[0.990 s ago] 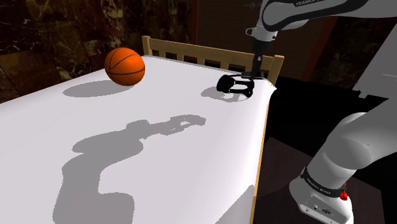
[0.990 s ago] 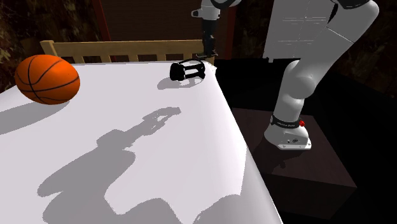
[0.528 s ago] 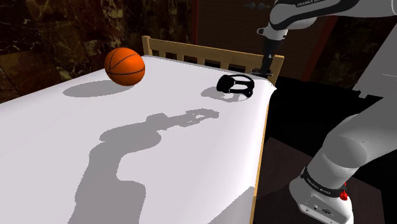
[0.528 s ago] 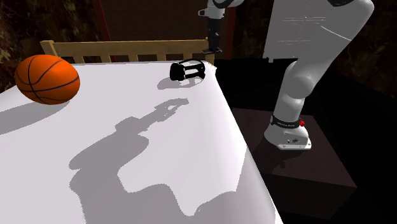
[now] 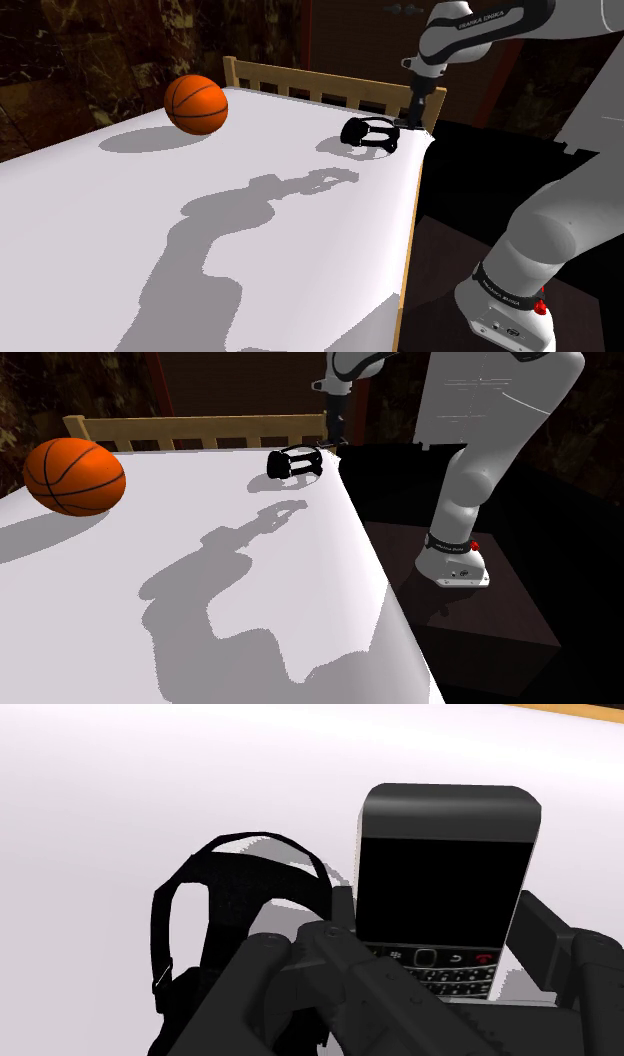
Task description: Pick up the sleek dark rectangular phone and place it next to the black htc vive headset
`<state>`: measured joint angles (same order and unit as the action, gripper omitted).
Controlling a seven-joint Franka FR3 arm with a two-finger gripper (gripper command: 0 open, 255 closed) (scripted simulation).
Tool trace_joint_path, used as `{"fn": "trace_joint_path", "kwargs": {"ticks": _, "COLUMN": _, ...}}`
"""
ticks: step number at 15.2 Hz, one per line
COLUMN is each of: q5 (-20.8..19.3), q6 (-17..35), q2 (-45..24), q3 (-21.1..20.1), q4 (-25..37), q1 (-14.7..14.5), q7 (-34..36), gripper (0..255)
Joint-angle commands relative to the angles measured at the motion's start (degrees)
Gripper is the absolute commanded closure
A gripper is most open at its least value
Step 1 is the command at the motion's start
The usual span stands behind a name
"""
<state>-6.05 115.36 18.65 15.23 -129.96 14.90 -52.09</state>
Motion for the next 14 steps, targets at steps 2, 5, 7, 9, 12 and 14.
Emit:
{"fn": "trace_joint_path", "kwargs": {"ticks": 2, "q5": -0.08, "q6": 2.53, "q2": -0.41, "q3": 0.22, "q4": -2.08, "q1": 0.08, "q7": -0.05, "gripper": 255}}
{"fn": "trace_joint_path", "kwargs": {"ticks": 5, "q5": -0.07, "q6": 4.94, "q2": -1.11, "q3": 0.42, "q4": -3.81, "q1": 0.1, "q7": -0.09, "gripper": 255}}
{"fn": "trace_joint_path", "kwargs": {"ticks": 7, "q5": -0.04, "q6": 6.56, "q2": -1.65, "q3": 0.56, "q4": -4.9, "q1": 0.11, "q7": -0.13, "gripper": 255}}
{"fn": "trace_joint_path", "kwargs": {"ticks": 9, "q5": 0.0, "q6": 8.2, "q2": -2.24, "q3": 0.7, "q4": -5.95, "q1": 0.11, "q7": -0.19, "gripper": 255}}
{"fn": "trace_joint_path", "kwargs": {"ticks": 12, "q5": 0.09, "q6": 10.67, "q2": -3.25, "q3": 0.92, "q4": -7.43, "q1": 0.1, "q7": -0.29, "gripper": 255}}
{"fn": "trace_joint_path", "kwargs": {"ticks": 14, "q5": 0.19, "q6": 12.34, "q2": -4.0, "q3": 1.07, "q4": -8.36, "q1": 0.08, "q7": -0.38, "gripper": 255}}
